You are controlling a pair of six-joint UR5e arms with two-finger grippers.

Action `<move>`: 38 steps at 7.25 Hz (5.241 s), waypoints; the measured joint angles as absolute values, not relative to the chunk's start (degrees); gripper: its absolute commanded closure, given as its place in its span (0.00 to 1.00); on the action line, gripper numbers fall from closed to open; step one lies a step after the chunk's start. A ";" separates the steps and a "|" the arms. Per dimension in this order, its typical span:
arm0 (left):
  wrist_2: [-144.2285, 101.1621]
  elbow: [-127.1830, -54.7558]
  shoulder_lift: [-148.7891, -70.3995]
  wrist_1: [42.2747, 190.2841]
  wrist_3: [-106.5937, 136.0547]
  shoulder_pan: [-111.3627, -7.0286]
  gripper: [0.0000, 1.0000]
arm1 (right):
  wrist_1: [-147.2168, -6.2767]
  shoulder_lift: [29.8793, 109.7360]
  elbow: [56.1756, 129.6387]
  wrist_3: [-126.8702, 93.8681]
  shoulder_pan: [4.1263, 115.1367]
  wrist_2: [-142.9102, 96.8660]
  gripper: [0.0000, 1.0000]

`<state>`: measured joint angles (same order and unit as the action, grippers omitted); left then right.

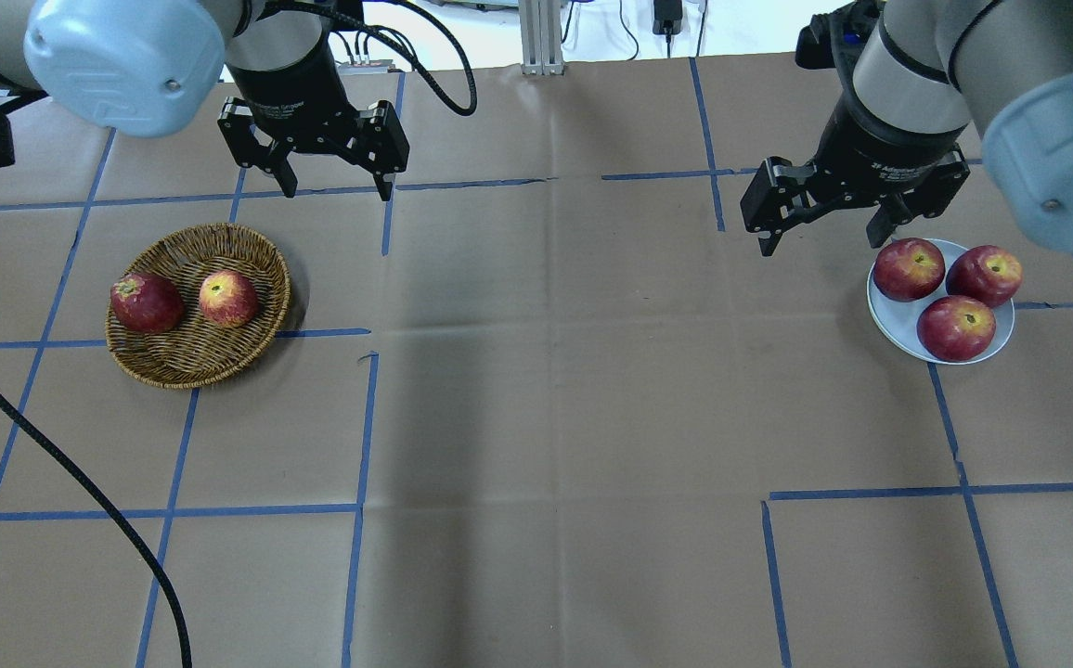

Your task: Transfer apple from basket to plate

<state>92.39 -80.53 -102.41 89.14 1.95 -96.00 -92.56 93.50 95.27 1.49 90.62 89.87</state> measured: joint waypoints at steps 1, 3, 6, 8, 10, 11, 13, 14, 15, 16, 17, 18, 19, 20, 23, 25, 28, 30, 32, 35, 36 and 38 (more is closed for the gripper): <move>92.43 -80.56 -102.40 89.14 1.94 -95.96 0.01 | -92.55 93.51 95.27 1.50 90.63 89.86 0.00; 92.52 -80.59 -102.34 89.20 1.93 -95.91 0.01 | -92.55 93.52 95.27 1.50 90.69 89.92 0.00; 93.20 -80.71 -102.27 89.21 1.93 -95.89 0.01 | -92.55 93.52 95.27 1.49 90.69 89.99 0.00; 94.96 -81.02 -102.39 89.21 1.93 -95.89 0.01 | -92.55 93.52 95.27 1.49 90.63 90.00 0.00; 95.23 -81.09 -102.52 89.21 1.99 -95.90 0.01 | -92.55 93.51 95.27 1.49 90.62 90.00 0.00; 95.19 -80.92 -102.77 89.23 2.13 -95.92 0.01 | -92.55 93.51 95.28 1.49 90.61 90.00 0.00; 95.16 -81.15 -103.80 89.48 0.92 -94.00 0.01 | -92.55 93.52 95.27 1.49 90.61 90.00 0.00; 94.99 -81.59 -104.77 89.67 -0.72 -90.36 0.01 | -92.55 93.52 95.27 1.49 90.61 90.00 0.00; 94.98 -81.92 -106.57 89.77 -2.85 -85.57 0.01 | -92.55 93.51 95.27 1.49 90.61 90.00 0.00; 95.20 -81.87 -109.57 89.83 -4.99 -81.06 0.02 | -92.55 93.51 95.27 1.49 90.61 90.00 0.00; 95.14 -81.55 -112.84 89.70 -6.81 -77.30 0.03 | -92.55 93.52 95.27 1.49 90.61 90.00 0.00; 94.92 -81.52 -115.05 88.65 -8.20 -74.74 0.05 | -92.55 93.51 95.27 1.50 90.61 90.02 0.00; 94.76 -81.97 -116.23 86.17 -8.86 -73.53 0.08 | -92.55 93.52 95.27 1.49 90.61 90.06 0.00; 94.69 -82.98 -116.95 83.43 -9.09 -73.10 0.08 | -92.55 93.51 95.27 1.49 90.61 90.06 0.00; 94.86 -86.59 -119.32 76.95 -9.18 -72.95 0.08 | -92.55 93.52 95.27 1.49 90.61 90.06 0.00; 94.88 -87.69 -121.13 75.81 -9.11 -72.95 0.07 | -92.55 93.52 95.28 1.49 90.62 90.08 0.00; 94.97 -88.93 -123.20 75.59 -9.10 -72.95 0.33 | -92.55 93.52 95.27 1.50 90.62 90.09 0.00; 94.89 -89.00 -123.32 75.59 -9.12 -72.95 0.71 | -92.55 93.52 95.27 1.51 90.61 90.09 0.00; 94.73 -88.55 -123.13 75.57 -9.03 -72.95 0.72 | -92.55 93.52 95.27 1.52 90.62 90.09 0.00; 94.45 -85.29 -116.94 76.46 -8.86 -74.84 0.72 | -92.55 93.52 95.27 1.50 90.62 90.16 0.00; 93.11 -85.10 -114.64 76.90 -8.65 -78.77 0.72 | -92.55 93.51 95.28 1.49 90.62 90.17 0.00; 90.97 -86.56 -113.84 76.73 -7.23 -91.40 0.72 | -92.55 93.51 95.28 1.51 90.62 90.18 0.00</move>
